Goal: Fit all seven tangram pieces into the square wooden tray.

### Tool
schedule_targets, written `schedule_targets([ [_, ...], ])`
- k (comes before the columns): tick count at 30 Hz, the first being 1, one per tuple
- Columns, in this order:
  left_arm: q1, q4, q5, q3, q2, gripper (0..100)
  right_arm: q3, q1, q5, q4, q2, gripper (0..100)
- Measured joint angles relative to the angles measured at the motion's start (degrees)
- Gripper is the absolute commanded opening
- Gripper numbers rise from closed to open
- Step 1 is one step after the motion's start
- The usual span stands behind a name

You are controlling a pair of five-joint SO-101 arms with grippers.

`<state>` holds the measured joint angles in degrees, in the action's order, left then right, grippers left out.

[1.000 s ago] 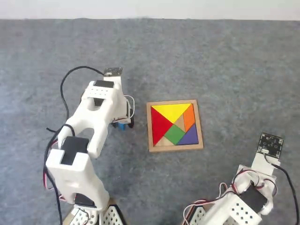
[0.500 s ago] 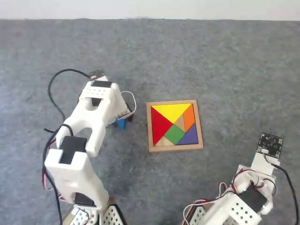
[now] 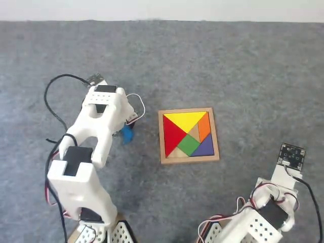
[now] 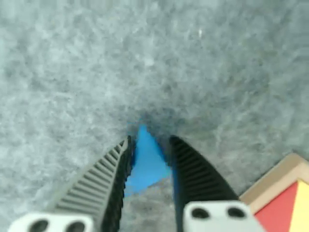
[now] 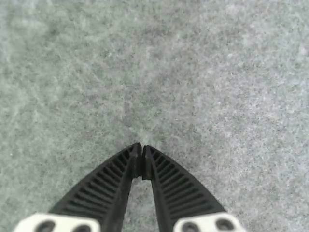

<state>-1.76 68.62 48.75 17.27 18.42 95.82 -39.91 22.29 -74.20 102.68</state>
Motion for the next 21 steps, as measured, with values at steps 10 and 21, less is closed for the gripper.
schedule_targets([
  [10, 4.4, 0.4, -10.0, -2.1, 0.1, 3, 0.0, 0.0, 0.0, 0.0, 0.0, 0.8],
  [21, 0.3, 18.5, -57.4, -23.6, 0.1, 23, 0.0, 0.0, 0.0, 0.0, 0.0, 0.8],
])
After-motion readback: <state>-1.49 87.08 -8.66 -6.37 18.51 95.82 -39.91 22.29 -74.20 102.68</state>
